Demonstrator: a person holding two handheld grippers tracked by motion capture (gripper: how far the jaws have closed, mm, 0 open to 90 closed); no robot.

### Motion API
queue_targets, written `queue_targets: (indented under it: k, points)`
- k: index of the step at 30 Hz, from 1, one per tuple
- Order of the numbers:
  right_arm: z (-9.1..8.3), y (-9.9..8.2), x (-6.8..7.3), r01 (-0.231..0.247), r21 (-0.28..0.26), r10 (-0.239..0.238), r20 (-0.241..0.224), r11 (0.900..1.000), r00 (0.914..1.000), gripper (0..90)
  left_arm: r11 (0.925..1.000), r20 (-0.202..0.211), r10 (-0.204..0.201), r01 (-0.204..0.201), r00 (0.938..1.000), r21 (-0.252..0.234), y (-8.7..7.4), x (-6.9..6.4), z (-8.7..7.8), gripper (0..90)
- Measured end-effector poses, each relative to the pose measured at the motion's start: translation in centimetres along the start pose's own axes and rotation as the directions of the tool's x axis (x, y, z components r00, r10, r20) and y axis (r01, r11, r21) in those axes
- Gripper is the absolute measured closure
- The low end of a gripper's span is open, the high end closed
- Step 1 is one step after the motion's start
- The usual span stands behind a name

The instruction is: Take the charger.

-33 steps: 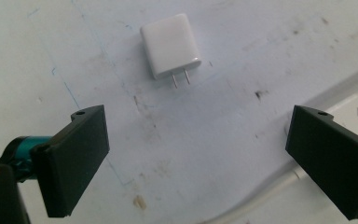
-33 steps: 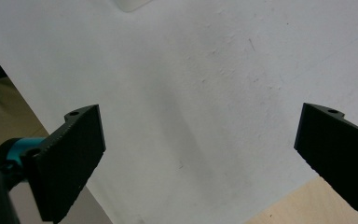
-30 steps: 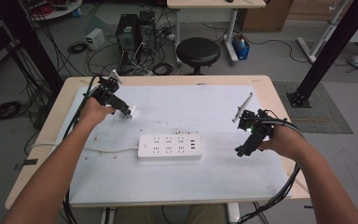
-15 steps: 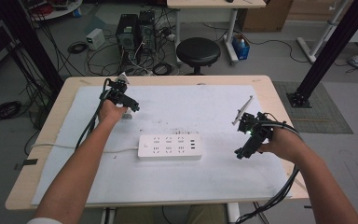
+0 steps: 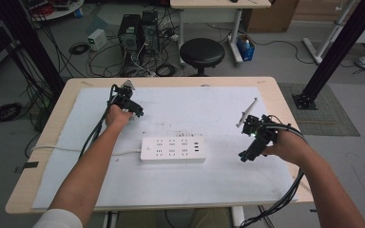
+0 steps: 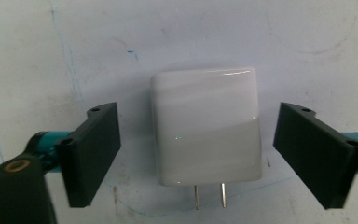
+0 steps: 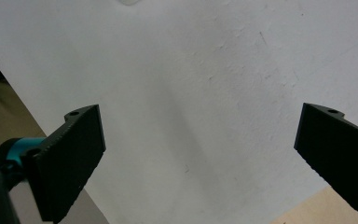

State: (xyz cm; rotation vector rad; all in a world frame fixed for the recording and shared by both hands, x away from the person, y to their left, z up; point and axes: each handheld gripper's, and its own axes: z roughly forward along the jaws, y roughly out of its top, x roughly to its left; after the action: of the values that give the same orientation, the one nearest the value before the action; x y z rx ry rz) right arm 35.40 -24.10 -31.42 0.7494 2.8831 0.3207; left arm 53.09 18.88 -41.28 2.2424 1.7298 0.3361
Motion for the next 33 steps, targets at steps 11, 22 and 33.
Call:
queue_targets:
  k: [11, 22, 33]
  points:
    - [0.1, 0.1, -0.1, -0.002, 0.003, 0.002, -0.003, 1.0, 1.0, 1.1, 0.9999, 0.061, 0.011, -0.011, 0.9981, 0.003, 0.0, 0.5, 0.0, 39.9]
    - [-0.1, -0.2, -0.1, -0.005, -0.008, 0.005, -0.001, 1.0, 1.0, 1.1, 0.9968, 0.059, 0.076, -0.074, 0.9953, -0.03, -0.3, 0.6, -2.0, 42.4]
    - [-0.5, 0.1, 0.6, -0.03, -0.035, 0.031, 0.028, 0.999, 0.9991, 1.1, 0.94, 0.14, 0.336, -0.322, 0.9315, -0.112, -2.9, -0.5, -8.1, 42.4]
